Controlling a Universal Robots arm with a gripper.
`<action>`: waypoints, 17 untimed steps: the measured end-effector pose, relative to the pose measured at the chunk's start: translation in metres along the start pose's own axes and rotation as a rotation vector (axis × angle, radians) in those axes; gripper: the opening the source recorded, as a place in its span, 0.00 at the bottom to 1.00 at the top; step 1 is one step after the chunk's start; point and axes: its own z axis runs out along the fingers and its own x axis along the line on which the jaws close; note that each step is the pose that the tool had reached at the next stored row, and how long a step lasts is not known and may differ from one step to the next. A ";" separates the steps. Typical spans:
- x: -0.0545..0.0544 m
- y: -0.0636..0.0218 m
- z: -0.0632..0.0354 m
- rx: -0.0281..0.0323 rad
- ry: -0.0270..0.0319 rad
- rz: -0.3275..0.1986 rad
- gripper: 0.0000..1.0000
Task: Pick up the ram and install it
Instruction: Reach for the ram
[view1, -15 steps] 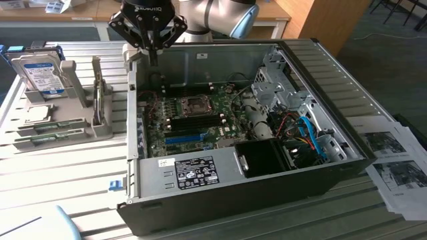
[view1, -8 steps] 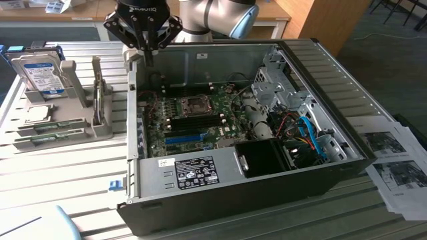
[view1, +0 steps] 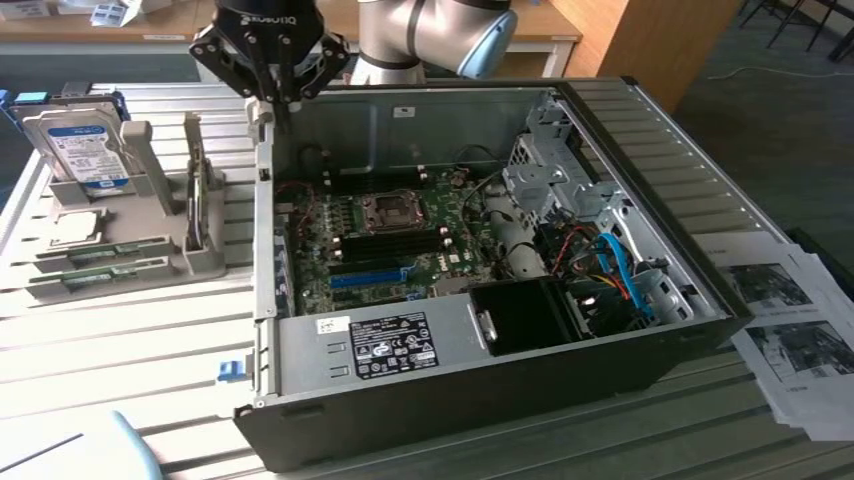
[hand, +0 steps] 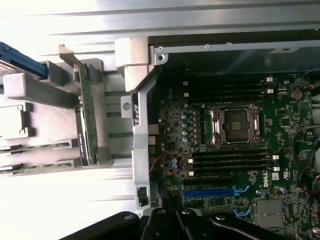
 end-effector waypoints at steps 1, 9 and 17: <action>0.002 -0.0002 0.0002 0.0000 0.0011 0.000 0.09; 0.017 -0.0013 0.0015 0.0006 0.0082 0.000 0.09; 0.034 -0.0026 0.0028 0.0011 0.0159 0.001 0.09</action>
